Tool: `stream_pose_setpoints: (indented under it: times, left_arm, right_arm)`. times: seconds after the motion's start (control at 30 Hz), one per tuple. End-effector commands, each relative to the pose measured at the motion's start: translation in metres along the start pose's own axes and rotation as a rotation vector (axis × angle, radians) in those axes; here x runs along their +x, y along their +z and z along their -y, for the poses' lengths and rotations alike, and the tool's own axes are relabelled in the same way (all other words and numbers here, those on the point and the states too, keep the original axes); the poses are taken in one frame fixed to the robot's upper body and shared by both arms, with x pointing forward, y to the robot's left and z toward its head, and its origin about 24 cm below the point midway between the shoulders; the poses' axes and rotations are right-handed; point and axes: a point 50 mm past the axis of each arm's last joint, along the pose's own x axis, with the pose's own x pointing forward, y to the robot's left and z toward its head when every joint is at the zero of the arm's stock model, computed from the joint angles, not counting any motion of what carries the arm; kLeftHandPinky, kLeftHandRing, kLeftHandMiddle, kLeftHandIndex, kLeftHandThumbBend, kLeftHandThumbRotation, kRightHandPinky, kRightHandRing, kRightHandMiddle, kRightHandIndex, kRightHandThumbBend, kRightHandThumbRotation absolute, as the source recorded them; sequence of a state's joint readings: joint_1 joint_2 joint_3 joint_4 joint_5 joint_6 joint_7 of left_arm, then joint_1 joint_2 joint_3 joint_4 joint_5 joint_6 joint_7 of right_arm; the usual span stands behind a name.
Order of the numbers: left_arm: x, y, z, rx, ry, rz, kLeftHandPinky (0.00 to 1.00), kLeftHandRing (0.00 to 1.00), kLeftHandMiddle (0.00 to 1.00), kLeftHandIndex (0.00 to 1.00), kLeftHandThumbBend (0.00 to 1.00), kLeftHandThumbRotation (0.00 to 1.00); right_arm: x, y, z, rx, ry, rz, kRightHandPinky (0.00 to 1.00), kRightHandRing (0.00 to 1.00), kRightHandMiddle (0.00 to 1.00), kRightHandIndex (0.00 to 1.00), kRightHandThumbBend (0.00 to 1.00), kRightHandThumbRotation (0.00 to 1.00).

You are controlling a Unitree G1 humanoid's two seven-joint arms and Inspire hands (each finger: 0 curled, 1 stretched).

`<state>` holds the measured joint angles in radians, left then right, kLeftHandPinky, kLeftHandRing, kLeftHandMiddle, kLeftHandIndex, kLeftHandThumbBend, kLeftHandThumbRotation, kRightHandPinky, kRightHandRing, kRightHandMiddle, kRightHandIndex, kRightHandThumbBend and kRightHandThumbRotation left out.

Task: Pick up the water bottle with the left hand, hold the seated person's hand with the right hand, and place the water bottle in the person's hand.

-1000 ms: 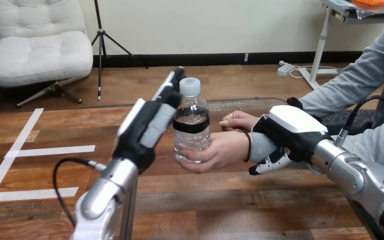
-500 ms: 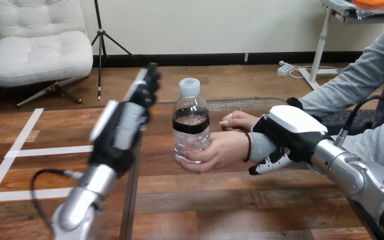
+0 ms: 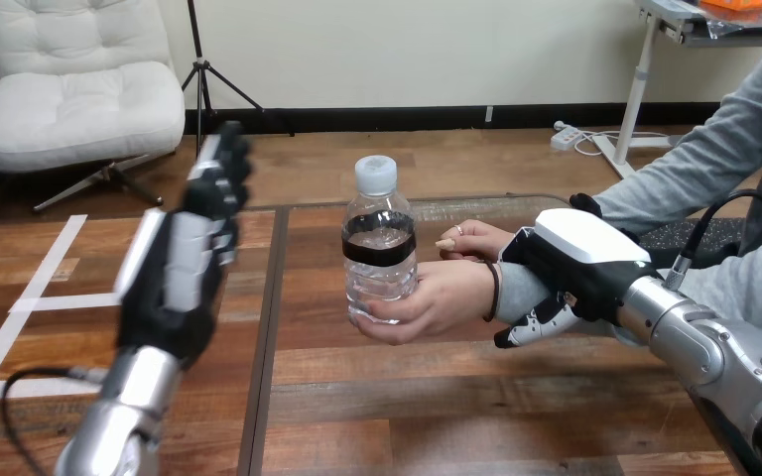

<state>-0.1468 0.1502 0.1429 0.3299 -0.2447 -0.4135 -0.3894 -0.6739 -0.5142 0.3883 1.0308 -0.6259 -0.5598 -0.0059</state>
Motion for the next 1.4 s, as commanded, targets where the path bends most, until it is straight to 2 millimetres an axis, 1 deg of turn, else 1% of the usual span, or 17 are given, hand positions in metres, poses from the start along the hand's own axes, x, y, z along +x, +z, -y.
stream_pose_setpoints:
  times: [0.0, 0.27, 0.37, 0.43, 0.5, 0.53, 0.67, 0.73, 0.83, 1.03, 1.37]
  left_arm:
    - [0.001, 0.022, -0.005, 0.026, 0.021, 0.085, 1.00, 1.00, 1.00, 0.99, 1.00, 1.00]
    - [-0.010, 0.027, -0.009, 0.037, 0.076, 0.080, 1.00, 1.00, 1.00, 0.98, 1.00, 1.00]
    - [-0.014, 0.028, -0.010, 0.031, 0.089, 0.080, 1.00, 1.00, 1.00, 0.98, 1.00, 1.00]
    - [-0.015, 0.028, -0.011, 0.027, 0.094, 0.081, 1.00, 1.00, 1.00, 0.98, 1.00, 1.00]
    - [-0.017, 0.028, -0.012, 0.024, 0.099, 0.081, 1.00, 1.00, 1.00, 0.98, 1.00, 1.00]
    - [-0.018, 0.028, -0.012, 0.023, 0.101, 0.081, 1.00, 1.00, 1.00, 0.99, 1.00, 1.00]
    - [-0.020, 0.027, -0.014, 0.023, 0.107, 0.077, 1.00, 1.00, 1.00, 0.99, 1.00, 1.00]
    - [-0.020, 0.026, -0.014, 0.023, 0.108, 0.076, 1.00, 1.00, 1.00, 0.99, 1.00, 1.00]
    - [-0.020, 0.026, -0.014, 0.020, 0.109, 0.074, 1.00, 1.00, 1.00, 0.99, 1.00, 1.00]
    - [-0.020, 0.024, -0.015, 0.014, 0.107, 0.070, 1.00, 1.00, 1.00, 0.99, 1.00, 1.00]
    - [-0.019, 0.024, -0.011, 0.022, 0.097, 0.070, 1.00, 1.00, 1.00, 0.98, 1.00, 1.00]
  right_arm:
    - [0.017, 0.030, 0.041, 0.026, -0.166, 0.128, 0.16, 0.21, 0.28, 0.30, 0.74, 0.01]
    - [0.017, 0.028, 0.043, 0.026, -0.154, 0.118, 0.19, 0.25, 0.32, 0.37, 0.80, 0.10]
    - [0.017, 0.028, 0.044, 0.018, -0.146, 0.116, 0.23, 0.28, 0.36, 0.42, 0.82, 0.14]
    - [0.017, 0.028, 0.044, 0.012, -0.142, 0.116, 0.29, 0.34, 0.41, 0.47, 0.84, 0.19]
    - [0.017, 0.028, 0.045, -0.005, -0.135, 0.116, 0.30, 0.35, 0.42, 0.48, 0.84, 0.20]
    - [0.017, 0.028, 0.045, -0.009, -0.133, 0.116, 0.33, 0.39, 0.46, 0.51, 0.85, 0.24]
    - [0.017, 0.028, 0.045, -0.061, -0.114, 0.106, 0.39, 0.45, 0.52, 0.57, 0.88, 0.33]
    - [0.017, 0.027, 0.045, -0.080, -0.109, 0.101, 0.43, 0.51, 0.56, 0.62, 0.90, 0.41]
    - [0.017, 0.027, 0.045, -0.103, -0.103, 0.098, 0.46, 0.55, 0.60, 0.66, 0.92, 0.47]
    - [0.017, 0.026, 0.045, -0.112, -0.094, 0.085, 0.53, 0.64, 0.69, 0.73, 0.98, 0.60]
    - [0.015, 0.026, 0.046, -0.098, -0.095, 0.087, 0.57, 0.70, 0.74, 0.76, 1.00, 0.72]
